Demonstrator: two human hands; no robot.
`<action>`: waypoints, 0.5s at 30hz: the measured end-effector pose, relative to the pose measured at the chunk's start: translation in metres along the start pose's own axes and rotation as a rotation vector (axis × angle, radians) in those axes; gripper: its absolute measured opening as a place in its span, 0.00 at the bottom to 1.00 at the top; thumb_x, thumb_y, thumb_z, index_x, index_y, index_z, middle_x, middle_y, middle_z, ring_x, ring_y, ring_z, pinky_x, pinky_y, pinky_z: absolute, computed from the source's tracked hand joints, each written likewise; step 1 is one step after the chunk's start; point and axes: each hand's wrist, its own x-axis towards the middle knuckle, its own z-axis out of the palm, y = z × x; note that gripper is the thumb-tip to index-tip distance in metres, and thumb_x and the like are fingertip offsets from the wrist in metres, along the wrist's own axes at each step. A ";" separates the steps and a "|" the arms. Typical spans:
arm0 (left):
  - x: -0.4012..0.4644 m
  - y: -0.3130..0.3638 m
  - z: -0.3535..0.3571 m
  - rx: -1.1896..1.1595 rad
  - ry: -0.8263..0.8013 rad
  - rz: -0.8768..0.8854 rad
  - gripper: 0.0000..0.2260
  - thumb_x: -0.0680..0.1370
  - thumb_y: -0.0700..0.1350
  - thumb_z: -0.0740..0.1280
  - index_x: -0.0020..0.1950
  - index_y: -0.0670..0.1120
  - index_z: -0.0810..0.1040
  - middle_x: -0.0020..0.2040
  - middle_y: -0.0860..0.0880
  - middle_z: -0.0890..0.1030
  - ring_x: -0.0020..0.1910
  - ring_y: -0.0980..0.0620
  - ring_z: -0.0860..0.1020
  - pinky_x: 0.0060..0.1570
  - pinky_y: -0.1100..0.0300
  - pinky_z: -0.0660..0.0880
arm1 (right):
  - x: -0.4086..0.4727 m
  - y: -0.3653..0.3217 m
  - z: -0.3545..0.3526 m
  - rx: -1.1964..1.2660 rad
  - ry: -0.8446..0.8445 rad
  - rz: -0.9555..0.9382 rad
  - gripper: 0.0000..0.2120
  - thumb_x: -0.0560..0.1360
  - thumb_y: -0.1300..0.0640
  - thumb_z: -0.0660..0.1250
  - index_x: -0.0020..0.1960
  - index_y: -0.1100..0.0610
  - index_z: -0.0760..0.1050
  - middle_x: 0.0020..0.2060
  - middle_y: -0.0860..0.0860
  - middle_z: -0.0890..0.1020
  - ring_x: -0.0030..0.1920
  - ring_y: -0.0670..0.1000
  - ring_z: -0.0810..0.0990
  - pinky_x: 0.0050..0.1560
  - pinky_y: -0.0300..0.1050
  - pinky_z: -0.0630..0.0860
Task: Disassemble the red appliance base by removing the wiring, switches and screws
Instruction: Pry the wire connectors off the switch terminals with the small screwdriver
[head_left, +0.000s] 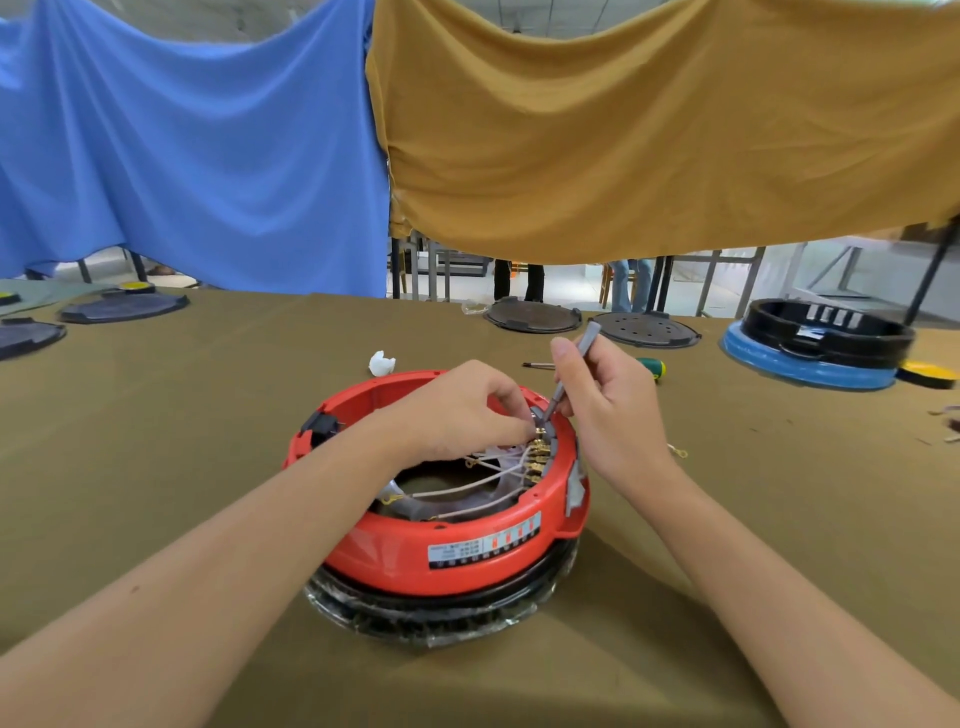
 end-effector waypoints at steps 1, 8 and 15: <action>0.000 0.000 0.000 0.002 0.000 0.000 0.02 0.74 0.49 0.72 0.42 0.52 0.82 0.37 0.58 0.82 0.33 0.66 0.78 0.37 0.65 0.72 | 0.000 0.001 0.000 -0.007 -0.001 -0.007 0.18 0.82 0.52 0.62 0.35 0.58 0.69 0.28 0.50 0.72 0.28 0.42 0.70 0.30 0.35 0.66; -0.001 0.002 0.001 0.029 -0.006 0.022 0.01 0.74 0.45 0.70 0.43 0.50 0.80 0.32 0.65 0.80 0.31 0.67 0.76 0.29 0.75 0.68 | -0.001 0.001 0.000 -0.066 -0.004 -0.026 0.19 0.82 0.50 0.61 0.35 0.57 0.68 0.27 0.48 0.71 0.29 0.44 0.68 0.32 0.46 0.67; -0.003 0.005 0.002 0.066 0.022 0.040 0.01 0.74 0.44 0.70 0.42 0.48 0.81 0.35 0.60 0.80 0.35 0.63 0.78 0.34 0.69 0.73 | -0.001 0.001 0.000 -0.086 -0.007 -0.047 0.18 0.82 0.51 0.61 0.36 0.59 0.69 0.27 0.49 0.72 0.29 0.44 0.69 0.31 0.41 0.66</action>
